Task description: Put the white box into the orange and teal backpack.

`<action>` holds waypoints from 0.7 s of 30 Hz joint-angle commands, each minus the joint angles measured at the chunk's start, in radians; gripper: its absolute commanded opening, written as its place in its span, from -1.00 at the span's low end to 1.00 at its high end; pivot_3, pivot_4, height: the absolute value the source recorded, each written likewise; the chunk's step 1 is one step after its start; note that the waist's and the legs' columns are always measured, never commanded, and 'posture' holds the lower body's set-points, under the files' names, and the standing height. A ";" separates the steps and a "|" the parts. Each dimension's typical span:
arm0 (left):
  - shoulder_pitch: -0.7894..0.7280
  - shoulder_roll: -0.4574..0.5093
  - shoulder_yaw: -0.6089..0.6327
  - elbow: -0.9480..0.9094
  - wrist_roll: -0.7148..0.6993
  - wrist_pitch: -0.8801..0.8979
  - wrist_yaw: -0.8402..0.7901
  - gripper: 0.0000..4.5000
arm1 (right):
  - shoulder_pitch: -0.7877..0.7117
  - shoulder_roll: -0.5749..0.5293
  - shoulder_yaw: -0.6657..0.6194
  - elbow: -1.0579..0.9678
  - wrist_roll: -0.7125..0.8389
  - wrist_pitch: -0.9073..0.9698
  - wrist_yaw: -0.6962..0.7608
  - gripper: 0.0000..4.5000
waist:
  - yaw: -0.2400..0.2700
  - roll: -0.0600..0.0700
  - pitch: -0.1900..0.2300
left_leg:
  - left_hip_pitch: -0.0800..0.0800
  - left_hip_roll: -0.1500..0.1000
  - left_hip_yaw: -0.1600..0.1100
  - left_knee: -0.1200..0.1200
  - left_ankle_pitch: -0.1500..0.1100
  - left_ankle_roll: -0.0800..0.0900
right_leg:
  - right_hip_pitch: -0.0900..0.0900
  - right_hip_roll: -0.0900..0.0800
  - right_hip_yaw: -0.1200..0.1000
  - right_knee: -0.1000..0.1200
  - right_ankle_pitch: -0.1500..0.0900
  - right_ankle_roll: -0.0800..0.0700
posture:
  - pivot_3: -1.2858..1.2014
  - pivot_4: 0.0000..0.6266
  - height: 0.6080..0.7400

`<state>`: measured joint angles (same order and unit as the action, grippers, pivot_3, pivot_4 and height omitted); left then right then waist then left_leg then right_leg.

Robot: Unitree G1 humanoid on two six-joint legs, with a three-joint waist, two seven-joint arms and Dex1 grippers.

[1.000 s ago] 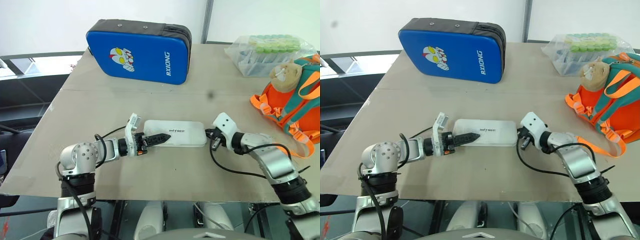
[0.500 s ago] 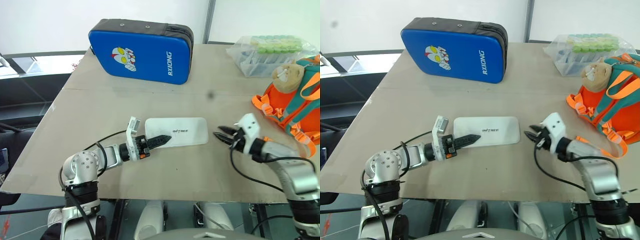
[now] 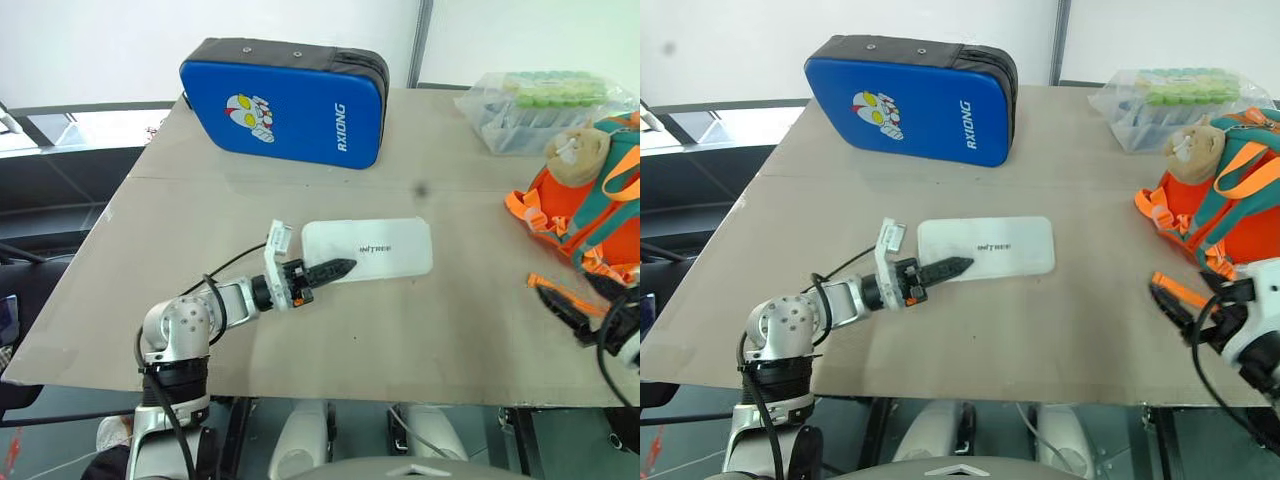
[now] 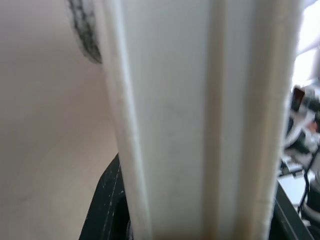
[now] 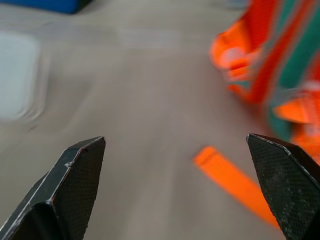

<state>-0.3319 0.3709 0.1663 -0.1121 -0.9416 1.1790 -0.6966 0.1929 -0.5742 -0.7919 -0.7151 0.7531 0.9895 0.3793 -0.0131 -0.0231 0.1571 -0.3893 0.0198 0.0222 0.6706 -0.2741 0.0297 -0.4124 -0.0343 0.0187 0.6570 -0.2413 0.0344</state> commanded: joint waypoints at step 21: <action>0.121 -0.012 0.104 -0.169 -0.001 -0.209 0.105 -0.49 | -0.703 -0.061 0.488 0.604 -0.339 -0.577 0.096 -0.98 | -0.006 0.002 0.001 | -0.007 0.000 0.000 0.000 0.000 0.000 | -0.008 0.000 0.002 0.001 0.002 0.004 | 0.03 -0.52 1.00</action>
<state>-0.1996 0.3596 0.2358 -0.2266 -0.9403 1.0281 -0.5928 -0.4459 -0.6104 -0.3078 -0.0811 0.3866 0.4875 0.3953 -0.0189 -0.0210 0.1582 -0.3956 0.0201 0.0235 0.6702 -0.2741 0.0298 -0.4206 -0.0340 0.0213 0.6581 -0.2392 0.0386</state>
